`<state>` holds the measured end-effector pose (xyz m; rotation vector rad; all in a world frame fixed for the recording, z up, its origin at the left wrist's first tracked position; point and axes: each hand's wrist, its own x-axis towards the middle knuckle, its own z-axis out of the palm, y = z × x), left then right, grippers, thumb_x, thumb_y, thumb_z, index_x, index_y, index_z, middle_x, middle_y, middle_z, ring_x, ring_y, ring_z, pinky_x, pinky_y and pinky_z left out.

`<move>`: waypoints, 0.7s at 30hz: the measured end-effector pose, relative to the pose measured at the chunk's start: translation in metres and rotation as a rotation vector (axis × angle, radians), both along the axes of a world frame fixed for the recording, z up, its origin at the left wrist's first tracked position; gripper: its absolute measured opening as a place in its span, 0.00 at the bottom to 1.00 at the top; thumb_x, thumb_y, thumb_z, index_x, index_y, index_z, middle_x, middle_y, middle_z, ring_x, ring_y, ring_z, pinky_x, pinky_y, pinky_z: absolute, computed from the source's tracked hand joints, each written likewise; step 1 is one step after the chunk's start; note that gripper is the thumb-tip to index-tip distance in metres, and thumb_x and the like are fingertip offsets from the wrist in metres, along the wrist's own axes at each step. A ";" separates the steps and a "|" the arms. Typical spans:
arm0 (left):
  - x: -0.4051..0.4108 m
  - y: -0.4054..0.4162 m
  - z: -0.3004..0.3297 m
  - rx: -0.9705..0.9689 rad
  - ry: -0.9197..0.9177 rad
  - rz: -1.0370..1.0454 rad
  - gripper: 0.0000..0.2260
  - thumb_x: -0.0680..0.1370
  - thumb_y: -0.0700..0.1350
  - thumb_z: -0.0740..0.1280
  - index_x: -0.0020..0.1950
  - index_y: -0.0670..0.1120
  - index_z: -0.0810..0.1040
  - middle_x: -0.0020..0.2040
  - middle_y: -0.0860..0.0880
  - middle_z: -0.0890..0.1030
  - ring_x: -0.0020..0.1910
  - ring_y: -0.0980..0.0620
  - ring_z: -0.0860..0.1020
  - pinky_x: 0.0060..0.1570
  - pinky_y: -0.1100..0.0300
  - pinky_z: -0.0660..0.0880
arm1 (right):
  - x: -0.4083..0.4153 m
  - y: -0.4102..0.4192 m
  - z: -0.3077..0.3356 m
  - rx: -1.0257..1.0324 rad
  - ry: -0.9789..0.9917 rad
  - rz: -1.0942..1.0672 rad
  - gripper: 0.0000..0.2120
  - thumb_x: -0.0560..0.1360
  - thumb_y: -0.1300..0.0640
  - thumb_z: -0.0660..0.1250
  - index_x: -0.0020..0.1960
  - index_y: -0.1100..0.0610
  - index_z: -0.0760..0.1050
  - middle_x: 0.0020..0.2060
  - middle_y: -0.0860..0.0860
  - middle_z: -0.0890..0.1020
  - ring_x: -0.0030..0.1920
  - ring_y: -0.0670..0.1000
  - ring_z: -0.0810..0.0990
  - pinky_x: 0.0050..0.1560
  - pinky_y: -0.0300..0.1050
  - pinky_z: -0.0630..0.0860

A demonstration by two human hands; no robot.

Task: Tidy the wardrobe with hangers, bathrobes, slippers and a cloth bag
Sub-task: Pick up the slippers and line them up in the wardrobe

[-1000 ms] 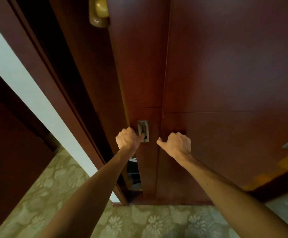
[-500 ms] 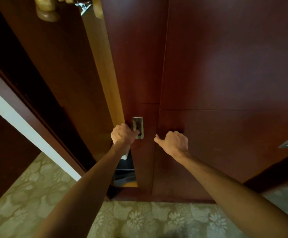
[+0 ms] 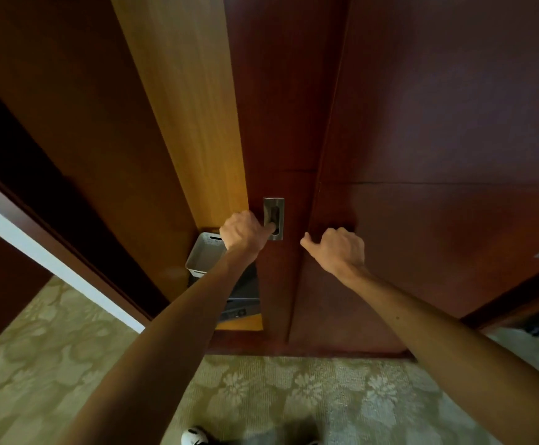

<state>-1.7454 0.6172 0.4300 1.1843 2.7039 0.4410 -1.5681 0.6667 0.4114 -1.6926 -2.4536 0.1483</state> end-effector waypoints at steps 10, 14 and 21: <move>0.044 0.023 -0.005 -0.007 0.094 -0.043 0.25 0.71 0.69 0.69 0.44 0.46 0.81 0.39 0.48 0.81 0.38 0.48 0.81 0.43 0.54 0.81 | 0.044 0.016 -0.001 0.007 0.010 -0.035 0.32 0.79 0.36 0.55 0.24 0.55 0.71 0.21 0.48 0.74 0.24 0.48 0.72 0.31 0.43 0.68; 0.052 0.025 -0.003 0.006 0.086 -0.063 0.23 0.73 0.66 0.69 0.43 0.45 0.82 0.38 0.49 0.80 0.37 0.49 0.81 0.41 0.56 0.80 | 0.035 0.013 -0.001 -0.008 0.032 -0.045 0.30 0.78 0.36 0.54 0.26 0.55 0.72 0.22 0.49 0.75 0.25 0.49 0.74 0.32 0.43 0.71; 0.049 0.027 -0.008 0.000 0.079 -0.097 0.22 0.74 0.66 0.69 0.42 0.46 0.81 0.37 0.49 0.80 0.36 0.50 0.80 0.41 0.56 0.80 | 0.033 0.014 -0.006 -0.008 0.017 -0.053 0.30 0.79 0.38 0.54 0.26 0.55 0.72 0.22 0.49 0.75 0.24 0.49 0.73 0.29 0.41 0.68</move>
